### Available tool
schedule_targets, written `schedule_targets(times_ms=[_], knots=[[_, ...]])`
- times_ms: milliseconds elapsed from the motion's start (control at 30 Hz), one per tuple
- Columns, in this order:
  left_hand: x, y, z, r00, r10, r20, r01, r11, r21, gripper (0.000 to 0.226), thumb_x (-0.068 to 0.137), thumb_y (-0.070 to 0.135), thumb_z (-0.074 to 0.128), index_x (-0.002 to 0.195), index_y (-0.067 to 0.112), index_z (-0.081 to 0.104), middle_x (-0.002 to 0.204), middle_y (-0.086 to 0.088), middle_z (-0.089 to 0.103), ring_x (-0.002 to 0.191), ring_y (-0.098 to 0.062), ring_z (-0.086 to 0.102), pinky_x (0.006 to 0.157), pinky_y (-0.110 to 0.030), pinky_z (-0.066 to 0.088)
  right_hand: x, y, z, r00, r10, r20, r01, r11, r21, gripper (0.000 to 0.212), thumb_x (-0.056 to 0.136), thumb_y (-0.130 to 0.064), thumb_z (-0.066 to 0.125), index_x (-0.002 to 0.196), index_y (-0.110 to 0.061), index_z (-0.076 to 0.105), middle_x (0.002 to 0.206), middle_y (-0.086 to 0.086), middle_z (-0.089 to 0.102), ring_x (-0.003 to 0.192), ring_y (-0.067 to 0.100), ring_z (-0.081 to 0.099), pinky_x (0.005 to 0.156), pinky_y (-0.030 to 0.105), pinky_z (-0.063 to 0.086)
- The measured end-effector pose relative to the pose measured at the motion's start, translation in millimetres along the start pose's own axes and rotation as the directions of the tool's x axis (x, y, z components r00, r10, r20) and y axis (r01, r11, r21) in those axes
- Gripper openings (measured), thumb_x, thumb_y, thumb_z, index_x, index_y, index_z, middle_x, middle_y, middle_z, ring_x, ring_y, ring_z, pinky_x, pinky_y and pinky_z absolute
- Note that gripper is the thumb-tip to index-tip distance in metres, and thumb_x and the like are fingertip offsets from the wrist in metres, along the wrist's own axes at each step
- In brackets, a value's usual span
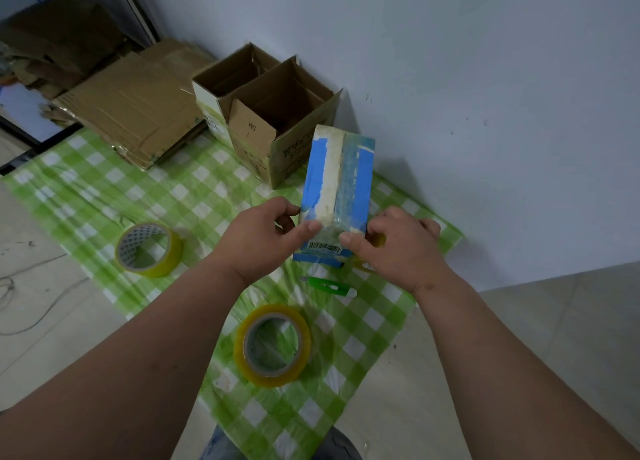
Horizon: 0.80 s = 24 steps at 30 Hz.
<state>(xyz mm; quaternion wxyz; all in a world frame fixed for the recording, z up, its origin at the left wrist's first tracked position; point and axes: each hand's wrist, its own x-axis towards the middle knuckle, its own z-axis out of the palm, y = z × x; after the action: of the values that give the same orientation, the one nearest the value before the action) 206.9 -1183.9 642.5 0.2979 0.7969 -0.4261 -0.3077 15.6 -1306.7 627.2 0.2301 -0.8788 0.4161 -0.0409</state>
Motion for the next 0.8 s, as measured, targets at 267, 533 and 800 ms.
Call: schedule_targets(times_ms=[267,533,800], knots=[[8.1,-8.2,3.4,0.996,0.022,-0.091,-0.009,0.99,0.141,0.047,0.066,0.062,0.076,0.094,0.03,0.054,0.075,0.013,0.061,0.068,-0.001,0.056,0.059,-0.027,0.047,3.8,-2.8,5.6,1.0,-0.015,-0.02,0.014,0.999,-0.03,0.045,0.074,-0.081,0.049,0.058,-0.039,0.044,0.081,-0.015,0.045,0.084,0.007,0.044,0.073,0.03,0.01],[14.7,-12.7,4.1,0.986,0.132,-0.103,-0.108,0.972,0.209,0.044,0.074,0.049,0.079,0.094,0.014,0.061,0.071,0.006,0.06,0.065,-0.018,0.057,0.056,-0.033,0.044,5.5,-8.4,7.5,0.998,-0.04,-0.056,0.034,0.993,-0.115,0.044,0.076,-0.076,0.052,0.063,-0.034,0.048,0.084,-0.012,0.048,0.086,0.011,0.048,0.072,0.031,0.008],[14.2,-16.6,7.1,0.969,0.212,-0.126,-0.175,0.951,0.255,0.039,0.075,0.045,0.079,0.086,0.015,0.057,0.067,0.008,0.056,0.064,-0.022,0.058,0.055,-0.031,0.042,3.0,-15.0,14.1,0.992,-0.02,-0.124,0.002,0.989,-0.145,0.043,0.078,-0.072,0.051,0.066,-0.031,0.048,0.081,-0.01,0.049,0.084,0.015,0.053,0.083,0.035,0.018]])
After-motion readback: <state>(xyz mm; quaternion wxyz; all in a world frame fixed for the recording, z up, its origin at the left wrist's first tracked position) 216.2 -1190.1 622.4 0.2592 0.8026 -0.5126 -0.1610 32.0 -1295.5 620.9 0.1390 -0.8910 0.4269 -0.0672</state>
